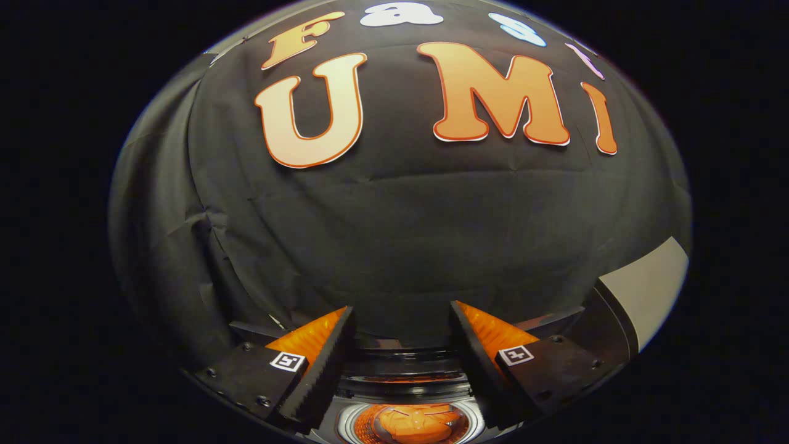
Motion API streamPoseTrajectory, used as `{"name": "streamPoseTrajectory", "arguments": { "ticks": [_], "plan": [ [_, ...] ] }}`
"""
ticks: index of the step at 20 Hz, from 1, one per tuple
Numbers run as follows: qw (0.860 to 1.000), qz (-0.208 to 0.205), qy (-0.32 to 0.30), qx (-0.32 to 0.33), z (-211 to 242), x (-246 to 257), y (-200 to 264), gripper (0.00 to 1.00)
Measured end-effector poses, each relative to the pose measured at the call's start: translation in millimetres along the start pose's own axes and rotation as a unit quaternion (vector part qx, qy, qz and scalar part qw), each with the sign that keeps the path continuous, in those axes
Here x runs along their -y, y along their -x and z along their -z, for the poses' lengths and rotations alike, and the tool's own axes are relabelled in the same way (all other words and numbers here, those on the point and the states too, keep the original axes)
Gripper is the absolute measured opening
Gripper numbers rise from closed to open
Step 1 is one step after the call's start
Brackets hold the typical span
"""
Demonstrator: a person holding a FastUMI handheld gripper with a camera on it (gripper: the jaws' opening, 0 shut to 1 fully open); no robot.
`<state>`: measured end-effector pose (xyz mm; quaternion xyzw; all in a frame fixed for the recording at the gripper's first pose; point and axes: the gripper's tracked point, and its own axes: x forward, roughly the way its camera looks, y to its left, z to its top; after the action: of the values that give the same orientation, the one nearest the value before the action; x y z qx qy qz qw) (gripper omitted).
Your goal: Put the clothes into the washing machine and then close the washing machine lid.
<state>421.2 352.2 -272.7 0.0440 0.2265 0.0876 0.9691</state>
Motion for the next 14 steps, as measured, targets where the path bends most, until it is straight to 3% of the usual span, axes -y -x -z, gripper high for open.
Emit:
{"name": "streamPoseTrajectory", "arguments": {
  "ticks": [14],
  "plan": [
    [0.999, 0.006, 0.025, 0.02, 17.1, -1.0, 38.7, 0.99]
  ]
}}
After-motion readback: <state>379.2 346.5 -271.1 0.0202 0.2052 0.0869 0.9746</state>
